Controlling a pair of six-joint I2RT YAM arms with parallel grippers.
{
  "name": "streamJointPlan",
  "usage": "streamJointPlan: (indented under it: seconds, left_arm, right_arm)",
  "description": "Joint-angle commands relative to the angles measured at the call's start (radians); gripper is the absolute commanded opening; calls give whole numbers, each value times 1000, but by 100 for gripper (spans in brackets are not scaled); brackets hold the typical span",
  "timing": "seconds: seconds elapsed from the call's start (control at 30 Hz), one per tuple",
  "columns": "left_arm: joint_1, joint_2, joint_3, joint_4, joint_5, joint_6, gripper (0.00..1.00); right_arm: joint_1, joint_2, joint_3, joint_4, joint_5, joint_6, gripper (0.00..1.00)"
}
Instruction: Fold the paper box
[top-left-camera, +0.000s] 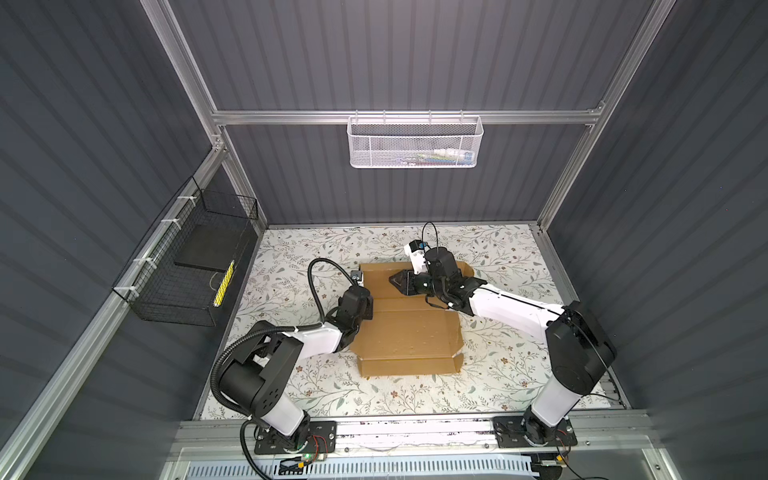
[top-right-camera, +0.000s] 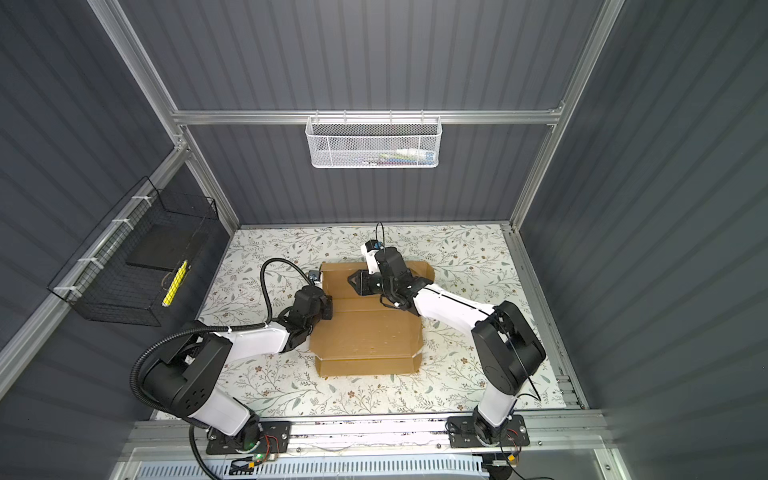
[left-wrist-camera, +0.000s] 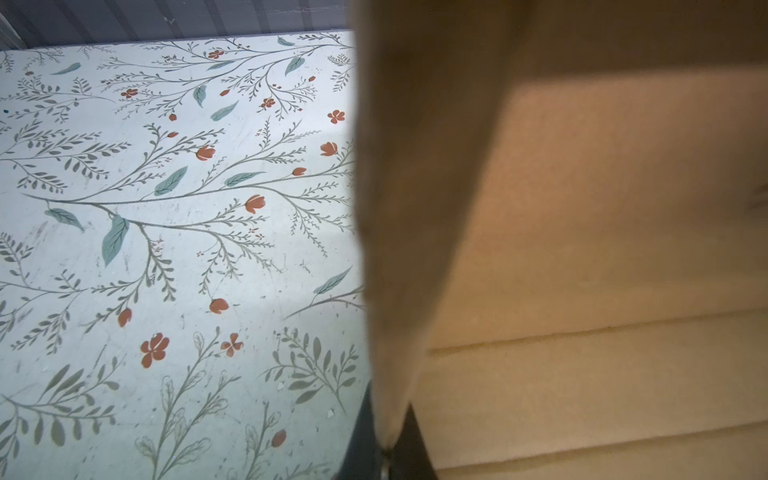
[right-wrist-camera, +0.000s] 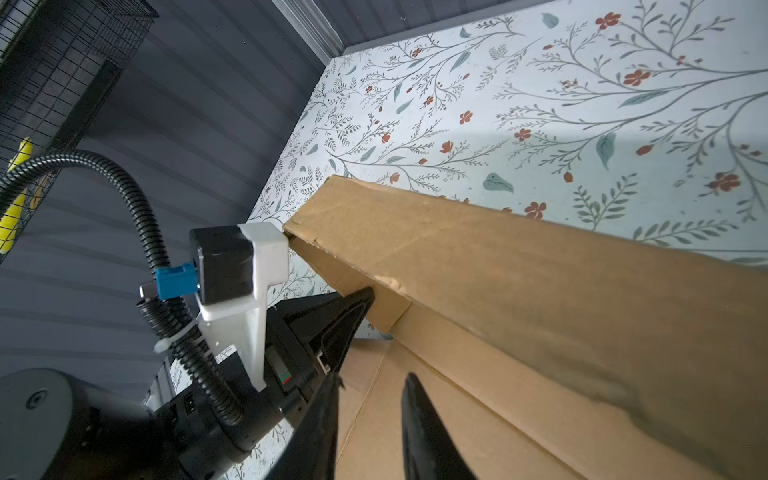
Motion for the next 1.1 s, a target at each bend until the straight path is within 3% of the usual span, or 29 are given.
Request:
streamJointPlan:
  seconds: [0.0,0.4,0.97,1.07]
  left_arm:
    - [3,12,0,33,-4,9,0]
    - [3,18,-19,55,21,29,0]
    - [3,61,13,56,18,20,0]
    - [3,56,21,45,1,13,4]
  right_arm:
    - [-10,-14,57,-11,20,-22,29]
    - [-30,88,150,0,17,-20,28]
    - [-46,175,146,14,35,-13,27]
    - [-46,174,136,20,33,-6,27]
